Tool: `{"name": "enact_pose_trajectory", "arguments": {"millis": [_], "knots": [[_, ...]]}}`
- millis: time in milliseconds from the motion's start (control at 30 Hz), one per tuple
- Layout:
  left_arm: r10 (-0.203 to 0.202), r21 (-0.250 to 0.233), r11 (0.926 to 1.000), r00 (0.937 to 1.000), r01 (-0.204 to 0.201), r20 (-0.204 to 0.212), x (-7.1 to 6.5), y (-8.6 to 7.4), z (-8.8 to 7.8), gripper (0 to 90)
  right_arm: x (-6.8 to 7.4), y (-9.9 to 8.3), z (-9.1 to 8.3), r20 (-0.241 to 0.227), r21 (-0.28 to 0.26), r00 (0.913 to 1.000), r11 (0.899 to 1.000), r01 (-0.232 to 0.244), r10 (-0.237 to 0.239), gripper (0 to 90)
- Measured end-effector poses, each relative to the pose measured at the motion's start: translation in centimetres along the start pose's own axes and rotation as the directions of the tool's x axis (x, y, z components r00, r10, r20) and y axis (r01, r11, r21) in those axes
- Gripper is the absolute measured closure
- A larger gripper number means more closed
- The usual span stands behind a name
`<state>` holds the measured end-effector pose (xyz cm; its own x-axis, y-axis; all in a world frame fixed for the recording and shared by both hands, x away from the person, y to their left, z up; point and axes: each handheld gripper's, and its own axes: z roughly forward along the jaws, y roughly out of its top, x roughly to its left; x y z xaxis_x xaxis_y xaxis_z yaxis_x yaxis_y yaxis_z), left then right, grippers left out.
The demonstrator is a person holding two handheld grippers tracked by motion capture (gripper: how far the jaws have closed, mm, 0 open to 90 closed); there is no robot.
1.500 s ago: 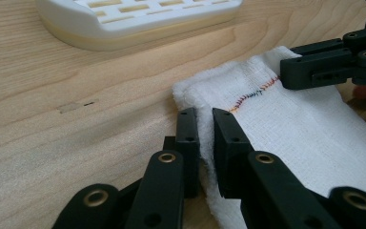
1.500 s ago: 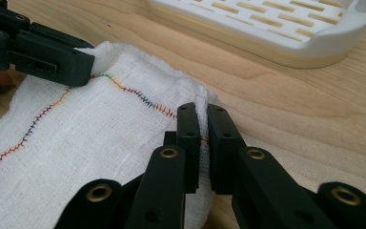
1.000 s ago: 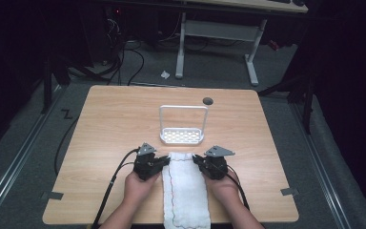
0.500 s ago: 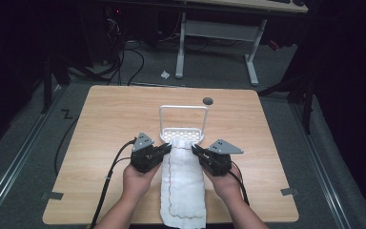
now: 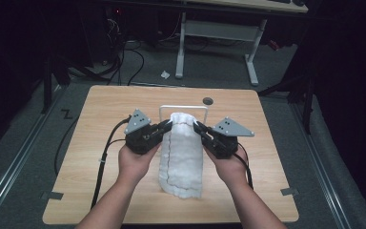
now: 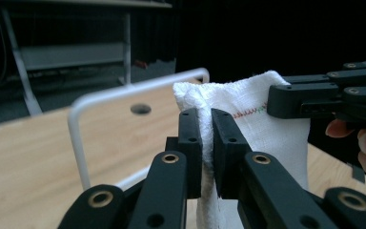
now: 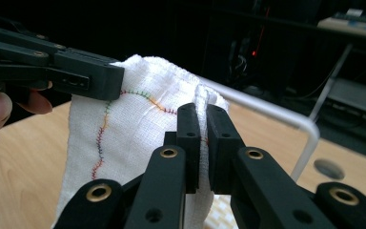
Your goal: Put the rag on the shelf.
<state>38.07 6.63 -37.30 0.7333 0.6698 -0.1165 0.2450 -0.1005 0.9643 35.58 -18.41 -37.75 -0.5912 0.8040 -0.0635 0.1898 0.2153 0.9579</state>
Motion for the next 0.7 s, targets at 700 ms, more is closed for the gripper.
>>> {"name": "enact_pose_trajectory", "arguments": {"millis": [700], "knots": [[0.098, -0.084, 0.9914, 0.9945, -0.101, -0.037, 0.4, 7.1, -0.5, 83.9, -2.5, 6.3, -0.9, 0.053, -0.128, 0.9985, 0.992, -0.005, 0.012, 85.8]]}}
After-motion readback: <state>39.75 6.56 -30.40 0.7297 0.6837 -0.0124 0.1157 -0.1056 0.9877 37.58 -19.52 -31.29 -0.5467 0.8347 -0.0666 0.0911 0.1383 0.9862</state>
